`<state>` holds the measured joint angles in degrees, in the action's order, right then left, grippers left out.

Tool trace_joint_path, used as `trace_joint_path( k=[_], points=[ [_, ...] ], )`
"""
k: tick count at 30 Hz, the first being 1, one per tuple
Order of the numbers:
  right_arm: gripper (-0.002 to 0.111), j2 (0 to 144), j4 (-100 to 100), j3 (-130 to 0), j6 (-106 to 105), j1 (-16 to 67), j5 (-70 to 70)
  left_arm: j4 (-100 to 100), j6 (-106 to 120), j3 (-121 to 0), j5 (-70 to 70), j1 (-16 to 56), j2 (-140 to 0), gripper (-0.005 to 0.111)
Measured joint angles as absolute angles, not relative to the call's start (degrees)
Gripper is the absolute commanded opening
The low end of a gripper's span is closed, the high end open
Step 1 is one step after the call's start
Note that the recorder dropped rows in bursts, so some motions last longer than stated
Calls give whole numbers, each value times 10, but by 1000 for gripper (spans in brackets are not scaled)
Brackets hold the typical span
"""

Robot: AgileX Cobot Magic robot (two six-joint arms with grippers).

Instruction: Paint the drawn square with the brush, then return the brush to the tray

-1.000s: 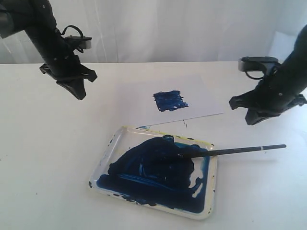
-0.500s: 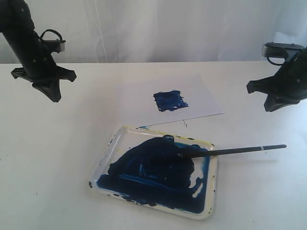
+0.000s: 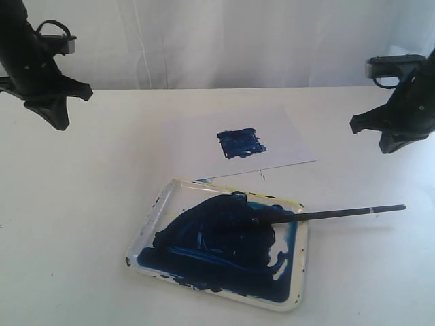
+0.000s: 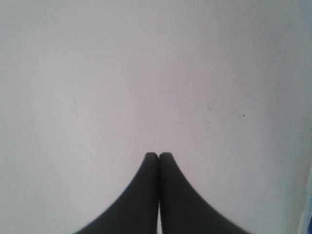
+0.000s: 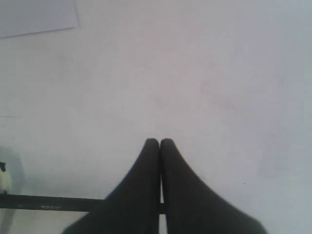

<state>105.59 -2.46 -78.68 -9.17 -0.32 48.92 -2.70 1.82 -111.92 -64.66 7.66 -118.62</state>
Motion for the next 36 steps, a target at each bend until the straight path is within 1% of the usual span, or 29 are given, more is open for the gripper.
trace_joint_path(
  k=[4,8,14,19,25,29,36],
  points=[
    [0,1057,-32,-793,-80,24,502,-28,14,-1067,-647,46,-1145,0],
    [0,1057,-52,-795,-80,28,541,-19,14,-1009,-647,18,-1106,0],
    [0,1016,-48,-783,-79,17,592,-9,14,-923,-647,14,-1032,0],
    [0,928,-44,-739,-79,17,595,-8,14,-853,-647,14,-955,0],
    [0,802,-46,-681,-77,17,591,-5,14,-770,-637,14,-825,0],
    [0,707,-57,-653,-75,17,592,-5,13,-695,-609,14,-726,0],
    [0,527,-61,-587,-75,17,593,-5,4,-599,-546,14,-557,0]
  ],
)
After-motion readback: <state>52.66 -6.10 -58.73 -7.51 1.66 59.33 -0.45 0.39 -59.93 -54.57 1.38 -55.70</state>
